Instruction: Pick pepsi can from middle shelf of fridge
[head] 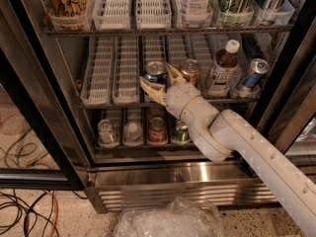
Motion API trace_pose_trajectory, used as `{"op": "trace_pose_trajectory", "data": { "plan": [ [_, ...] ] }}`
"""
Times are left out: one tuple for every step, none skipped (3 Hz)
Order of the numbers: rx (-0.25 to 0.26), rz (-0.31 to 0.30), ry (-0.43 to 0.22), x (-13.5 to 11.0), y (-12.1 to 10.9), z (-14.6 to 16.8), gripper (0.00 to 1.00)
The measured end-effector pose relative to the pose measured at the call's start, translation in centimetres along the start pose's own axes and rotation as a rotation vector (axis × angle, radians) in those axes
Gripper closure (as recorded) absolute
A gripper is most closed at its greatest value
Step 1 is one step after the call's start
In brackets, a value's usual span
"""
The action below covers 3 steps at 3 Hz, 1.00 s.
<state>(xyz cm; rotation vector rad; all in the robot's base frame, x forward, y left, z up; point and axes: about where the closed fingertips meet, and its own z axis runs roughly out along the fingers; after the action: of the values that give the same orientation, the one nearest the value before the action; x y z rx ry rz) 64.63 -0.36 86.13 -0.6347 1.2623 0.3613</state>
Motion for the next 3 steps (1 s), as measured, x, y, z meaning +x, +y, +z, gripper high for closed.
{"op": "trace_pose_trajectory", "data": {
  "plan": [
    [0.000, 0.000, 0.000, 0.00, 0.00, 0.00, 0.91],
    [0.000, 0.000, 0.000, 0.00, 0.01, 0.00, 1.00],
    [0.000, 0.000, 0.000, -0.01, 0.01, 0.01, 1.00]
  ]
}}
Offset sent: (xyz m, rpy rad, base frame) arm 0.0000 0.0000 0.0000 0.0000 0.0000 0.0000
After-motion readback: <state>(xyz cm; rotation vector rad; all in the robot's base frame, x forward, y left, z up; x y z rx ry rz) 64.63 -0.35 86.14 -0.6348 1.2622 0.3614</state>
